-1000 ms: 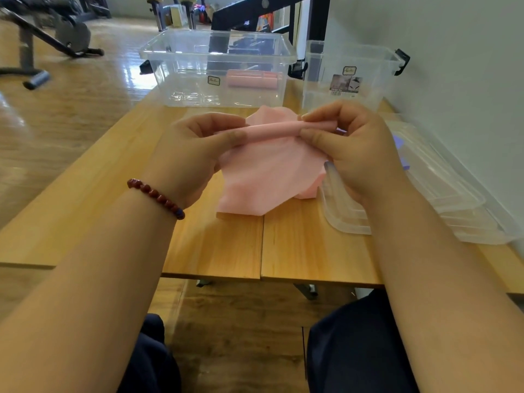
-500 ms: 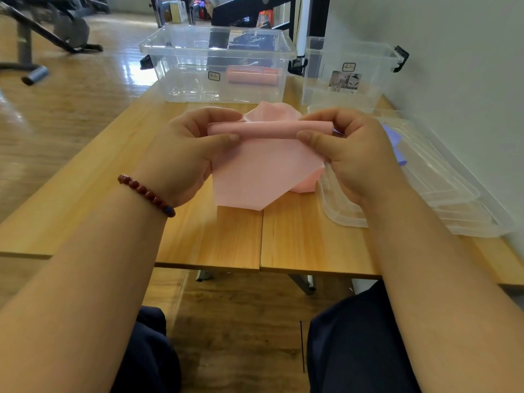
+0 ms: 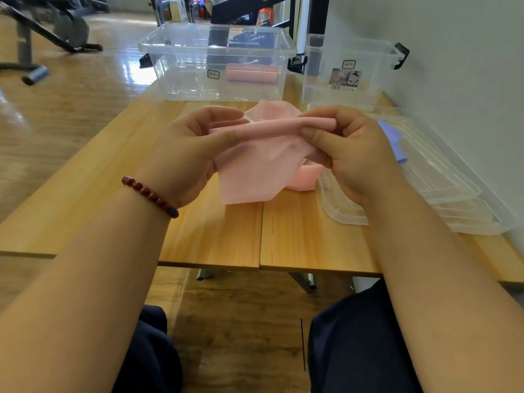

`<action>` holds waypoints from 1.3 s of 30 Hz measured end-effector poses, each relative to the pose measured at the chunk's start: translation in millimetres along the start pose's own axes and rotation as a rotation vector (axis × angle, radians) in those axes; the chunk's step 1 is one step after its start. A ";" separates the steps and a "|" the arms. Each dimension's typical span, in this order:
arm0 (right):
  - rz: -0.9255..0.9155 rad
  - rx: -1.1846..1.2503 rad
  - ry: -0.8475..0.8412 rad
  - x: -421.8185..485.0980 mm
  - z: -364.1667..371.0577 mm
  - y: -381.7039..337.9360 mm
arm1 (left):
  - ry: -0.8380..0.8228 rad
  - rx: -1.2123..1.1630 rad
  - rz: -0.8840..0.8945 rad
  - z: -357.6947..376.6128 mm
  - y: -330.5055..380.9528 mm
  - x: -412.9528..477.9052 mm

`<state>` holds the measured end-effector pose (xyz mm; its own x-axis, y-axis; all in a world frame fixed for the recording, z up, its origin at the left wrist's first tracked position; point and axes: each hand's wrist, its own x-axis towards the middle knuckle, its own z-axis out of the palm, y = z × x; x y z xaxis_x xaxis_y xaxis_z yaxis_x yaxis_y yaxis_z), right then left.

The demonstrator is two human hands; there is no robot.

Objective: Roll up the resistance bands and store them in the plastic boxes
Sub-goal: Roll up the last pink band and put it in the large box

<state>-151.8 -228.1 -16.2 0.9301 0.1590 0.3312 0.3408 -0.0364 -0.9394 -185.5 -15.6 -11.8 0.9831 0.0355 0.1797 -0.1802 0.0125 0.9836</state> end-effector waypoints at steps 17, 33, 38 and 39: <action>-0.109 -0.028 0.029 1.5 -8.0 1.4 | -0.042 -0.025 0.036 0.9 -5.1 0.3; -0.027 0.008 -0.049 -1.4 -7.4 -0.9 | 0.051 -0.027 0.087 -3.6 -2.4 -1.0; -0.132 -0.071 0.050 -0.4 -6.1 -2.6 | -0.012 0.034 0.077 -2.8 -0.8 -4.4; -0.148 -0.084 0.051 -0.6 -6.1 -3.4 | -0.023 0.024 0.061 -1.6 0.8 -5.3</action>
<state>-152.6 -234.0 -12.6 0.8740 0.1183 0.4713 0.4827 -0.0989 -0.8702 -190.9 -14.3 -12.1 0.9709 0.0124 0.2391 -0.2390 -0.0126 0.9709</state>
